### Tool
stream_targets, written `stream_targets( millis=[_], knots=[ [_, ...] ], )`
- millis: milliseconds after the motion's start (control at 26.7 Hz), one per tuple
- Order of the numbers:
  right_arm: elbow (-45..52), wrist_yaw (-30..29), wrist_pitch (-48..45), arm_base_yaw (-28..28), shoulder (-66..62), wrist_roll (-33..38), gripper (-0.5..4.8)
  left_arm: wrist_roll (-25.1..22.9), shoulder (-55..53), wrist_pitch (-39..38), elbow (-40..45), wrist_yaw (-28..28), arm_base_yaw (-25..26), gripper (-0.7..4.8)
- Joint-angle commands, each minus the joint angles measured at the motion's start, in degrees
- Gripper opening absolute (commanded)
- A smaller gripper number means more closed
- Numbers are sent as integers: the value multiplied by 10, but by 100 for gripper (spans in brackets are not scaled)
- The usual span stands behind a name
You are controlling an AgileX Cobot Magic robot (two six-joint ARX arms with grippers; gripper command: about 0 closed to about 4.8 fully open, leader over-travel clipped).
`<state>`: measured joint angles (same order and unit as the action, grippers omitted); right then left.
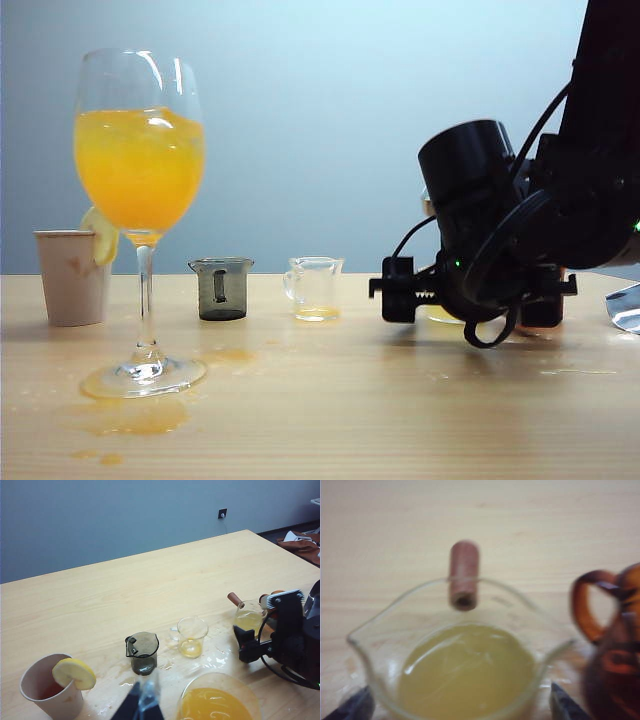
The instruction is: Pick up the third measuring cup from the left, pour the pineapple juice inside into the goblet, and finally put the measuring cup back in its original place.
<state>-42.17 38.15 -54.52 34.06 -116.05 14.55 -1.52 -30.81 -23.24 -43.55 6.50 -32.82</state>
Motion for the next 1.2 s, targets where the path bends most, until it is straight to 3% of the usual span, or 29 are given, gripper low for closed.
stream_targets(
  millis=[37,599,637,674,749,787,1011,1199],
  knots=[
    [-3,-56,-10,-10,-5,-11,479,-2,1,-4,-3,-3,0,-5],
    [-70,-85,-10,-45,-43,-11,479,-2,1,-33,-3,-3,0,-5],
    [-70,-84,-10,-45,-44,-11,425,-2,1,-33,-3,-3,0,-5],
    [-70,-85,-9,-45,-43,-11,271,-2,1,-33,-3,-3,0,-5],
    [-70,-87,-7,-45,-43,-11,169,-2,1,-33,-3,-3,0,-5],
    [-70,-90,-6,-45,-43,-11,145,-2,1,-33,-3,-3,0,-5],
    [-70,-101,-7,-46,-42,-21,135,-27,1,-32,-3,-3,0,-5],
    [-70,-166,-8,-43,-21,-62,135,-29,2,-29,-4,-2,0,-5]
  ],
)
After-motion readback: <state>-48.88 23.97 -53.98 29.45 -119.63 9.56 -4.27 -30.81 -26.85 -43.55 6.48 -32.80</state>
